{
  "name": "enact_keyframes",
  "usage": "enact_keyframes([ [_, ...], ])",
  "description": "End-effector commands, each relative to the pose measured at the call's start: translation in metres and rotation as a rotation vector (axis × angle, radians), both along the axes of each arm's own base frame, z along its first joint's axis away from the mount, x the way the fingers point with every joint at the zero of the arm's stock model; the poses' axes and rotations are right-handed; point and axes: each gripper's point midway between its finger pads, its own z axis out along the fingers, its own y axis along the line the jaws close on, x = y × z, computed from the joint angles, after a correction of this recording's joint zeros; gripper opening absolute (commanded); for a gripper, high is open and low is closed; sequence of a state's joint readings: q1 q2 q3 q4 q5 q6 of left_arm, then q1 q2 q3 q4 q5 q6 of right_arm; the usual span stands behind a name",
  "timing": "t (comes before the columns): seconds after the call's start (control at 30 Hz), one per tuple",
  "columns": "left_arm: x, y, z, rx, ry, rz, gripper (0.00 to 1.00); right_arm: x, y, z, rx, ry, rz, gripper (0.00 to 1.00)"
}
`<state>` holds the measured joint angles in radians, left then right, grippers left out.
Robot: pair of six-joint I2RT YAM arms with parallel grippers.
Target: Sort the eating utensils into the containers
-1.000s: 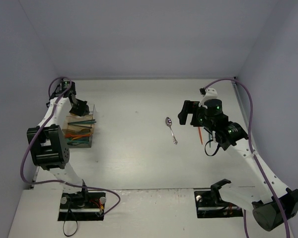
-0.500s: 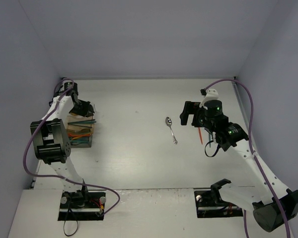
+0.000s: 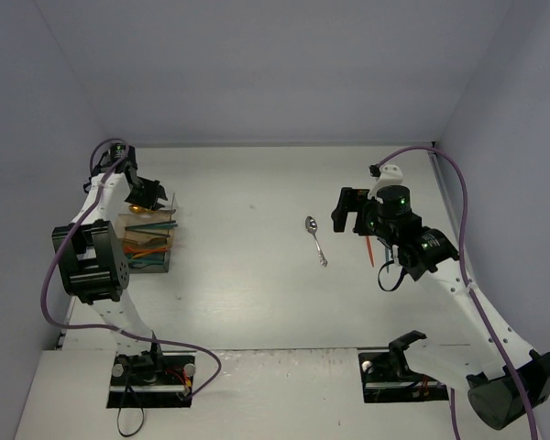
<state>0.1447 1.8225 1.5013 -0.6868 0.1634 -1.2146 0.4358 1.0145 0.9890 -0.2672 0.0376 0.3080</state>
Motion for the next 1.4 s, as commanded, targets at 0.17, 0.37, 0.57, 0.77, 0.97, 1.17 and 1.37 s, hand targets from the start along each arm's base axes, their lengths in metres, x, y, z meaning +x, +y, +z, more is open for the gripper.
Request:
enact_keyframes([
  [0.17,0.013,-0.013,0.075,0.166,-0.19,-0.179,0.31,0.002,-0.001,0.02,0.003,-0.078,-0.004,1.0],
  [0.37,-0.012,-0.118,0.117,0.377,-0.321,-0.539,0.65,0.003,-0.009,0.021,-0.02,-0.088,-0.035,1.0],
  [0.57,-0.055,-0.234,0.097,0.517,-0.34,-0.773,0.72,0.002,-0.019,0.019,-0.041,-0.093,-0.075,1.0],
  [0.77,-0.077,-0.287,0.074,0.549,-0.33,-0.845,0.71,0.003,-0.019,-0.001,-0.066,-0.044,-0.076,0.95],
  [0.97,-0.087,-0.313,0.067,0.573,-0.354,-0.878,0.71,0.004,-0.017,-0.011,-0.026,-0.001,-0.101,0.93],
  [1.17,-0.085,-0.36,0.037,0.521,-0.335,-0.879,0.71,0.0,-0.025,-0.015,-0.001,0.006,-0.158,0.93],
  [1.37,-0.077,-0.394,0.007,0.474,-0.35,-0.868,0.7,-0.018,-0.027,-0.009,0.048,-0.025,-0.14,0.92],
])
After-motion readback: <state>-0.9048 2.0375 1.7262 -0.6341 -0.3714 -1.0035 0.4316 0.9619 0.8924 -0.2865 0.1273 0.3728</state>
